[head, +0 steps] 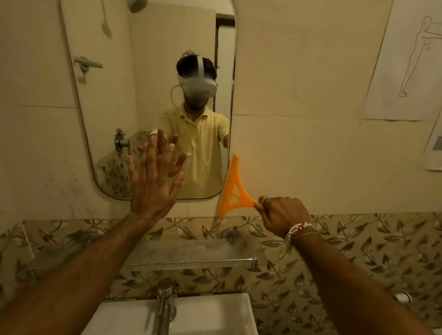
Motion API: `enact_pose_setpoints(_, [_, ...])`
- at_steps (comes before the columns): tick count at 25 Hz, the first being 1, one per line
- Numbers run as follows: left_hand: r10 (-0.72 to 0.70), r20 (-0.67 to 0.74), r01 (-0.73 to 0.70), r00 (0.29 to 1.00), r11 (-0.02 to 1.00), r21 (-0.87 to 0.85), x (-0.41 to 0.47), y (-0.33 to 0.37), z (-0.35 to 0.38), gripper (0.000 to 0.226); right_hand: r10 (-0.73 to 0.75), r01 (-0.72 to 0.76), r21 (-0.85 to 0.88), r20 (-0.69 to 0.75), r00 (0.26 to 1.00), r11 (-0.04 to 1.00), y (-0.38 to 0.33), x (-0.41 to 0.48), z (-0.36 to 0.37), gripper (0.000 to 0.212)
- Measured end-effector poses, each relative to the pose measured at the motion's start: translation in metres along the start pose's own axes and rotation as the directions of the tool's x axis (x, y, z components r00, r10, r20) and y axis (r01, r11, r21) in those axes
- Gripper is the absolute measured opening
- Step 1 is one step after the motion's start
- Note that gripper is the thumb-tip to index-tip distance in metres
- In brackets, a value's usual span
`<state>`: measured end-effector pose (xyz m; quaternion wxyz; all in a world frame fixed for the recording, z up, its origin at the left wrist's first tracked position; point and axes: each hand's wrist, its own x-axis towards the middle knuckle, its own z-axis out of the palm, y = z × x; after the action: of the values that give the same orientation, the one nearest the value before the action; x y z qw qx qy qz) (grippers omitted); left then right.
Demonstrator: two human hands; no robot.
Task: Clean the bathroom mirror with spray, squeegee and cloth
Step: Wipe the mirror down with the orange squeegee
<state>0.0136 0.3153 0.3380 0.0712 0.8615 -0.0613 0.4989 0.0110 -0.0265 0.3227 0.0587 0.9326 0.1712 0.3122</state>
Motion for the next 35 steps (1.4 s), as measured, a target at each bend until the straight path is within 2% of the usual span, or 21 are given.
enact_pose_setpoints(8, [0.011, 0.065, -0.009, 0.998, 0.999, -0.032, -0.011, 0.021, 0.002, 0.073, 0.082, -0.081, 0.072, -0.012, 0.997, 0.994, 0.006, -0.018, 0.002, 0.040])
enact_pose_setpoints(11, [0.057, 0.089, -0.050, 0.994, 0.996, -0.071, -0.012, 0.036, 0.013, 0.073, 0.223, -0.214, 0.135, -0.056, 0.973, 0.967, -0.001, -0.035, 0.004, 0.038])
enact_pose_setpoints(14, [0.115, 0.113, -0.099, 0.987, 0.986, -0.132, -0.007, 0.057, 0.029, 0.073, 0.399, -0.381, 0.227, -0.034, 0.916, 0.896, -0.013, -0.051, 0.010, 0.042])
enact_pose_setpoints(17, [0.179, 0.094, -0.156, 0.979, 0.965, -0.213, -0.007, 0.086, 0.046, 0.073, 0.515, -0.483, 0.286, -0.043, 0.856, 0.828, -0.022, -0.069, 0.015, 0.041])
enact_pose_setpoints(22, [0.272, 0.080, -0.215, 0.959, 0.882, -0.420, -0.034, 0.141, 0.075, 0.071, 0.697, -0.637, 0.389, -0.017, 0.717, 0.665, -0.026, -0.112, 0.023, 0.043])
enact_pose_setpoints(26, [0.356, 0.121, -0.246, 0.927, 0.818, -0.520, -0.066, 0.193, 0.090, 0.071, 0.855, -0.790, 0.426, 0.069, 0.514, 0.441, -0.021, -0.160, 0.028, 0.042])
enact_pose_setpoints(31, [0.494, 0.117, -0.311, 0.861, 0.695, -0.649, -0.103, 0.275, 0.101, 0.070, 0.941, -0.890, 0.380, 0.118, 0.318, 0.253, -0.001, -0.228, 0.040, 0.040])
enact_pose_setpoints(35, [0.570, 0.203, -0.293, 0.796, 0.656, -0.695, -0.140, 0.328, 0.124, 0.070, 0.967, -0.896, 0.435, 0.175, 0.183, 0.091, 0.021, -0.276, 0.064, 0.041])
